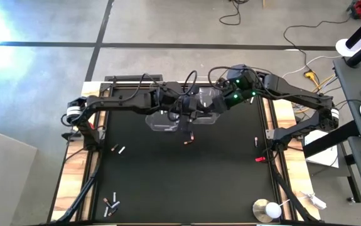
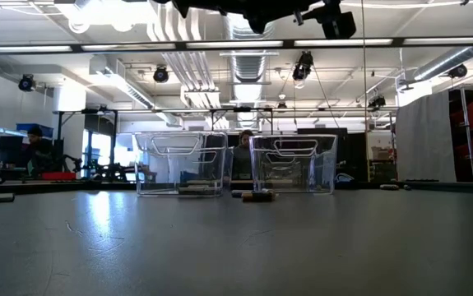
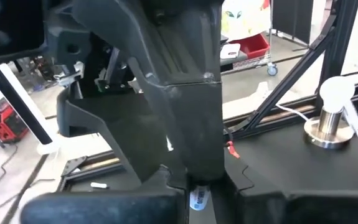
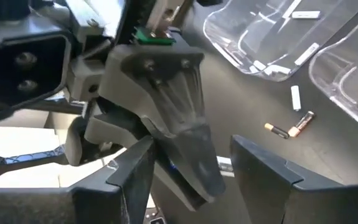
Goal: Sort batteries
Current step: Put the white battery into the left transparent bin
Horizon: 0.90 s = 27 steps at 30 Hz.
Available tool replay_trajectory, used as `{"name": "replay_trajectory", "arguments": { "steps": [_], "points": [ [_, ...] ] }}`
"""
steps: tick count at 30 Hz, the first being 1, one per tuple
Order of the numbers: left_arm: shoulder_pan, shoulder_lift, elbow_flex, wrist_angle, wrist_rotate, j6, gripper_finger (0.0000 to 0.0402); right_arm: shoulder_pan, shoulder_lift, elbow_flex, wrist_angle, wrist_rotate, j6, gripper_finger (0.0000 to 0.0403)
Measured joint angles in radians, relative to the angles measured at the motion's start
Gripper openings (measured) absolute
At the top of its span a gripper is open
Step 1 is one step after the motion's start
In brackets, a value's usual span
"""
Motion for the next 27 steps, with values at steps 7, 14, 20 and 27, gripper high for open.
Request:
{"name": "replay_trajectory", "arguments": {
  "steps": [7,14,20,27],
  "points": [
    [0.002,-0.024,0.000,-0.060,-0.009,-0.018,0.0015,0.000,-0.007,0.000,0.008,0.001,-0.001,0.0200],
    [0.002,-0.085,-0.002,-0.238,-0.029,0.003,0.0013,0.000,-0.053,0.030,-0.002,0.074,-0.022,0.0201],
    [0.040,-0.172,-0.056,-0.360,-0.167,0.048,0.0013,0.018,-0.115,0.039,-0.063,0.166,-0.021,0.0201],
    [0.200,-0.171,-0.128,-0.567,-0.246,-0.086,0.0013,0.104,-0.128,0.037,-0.093,0.284,-0.013,0.0201]
  ]
}}
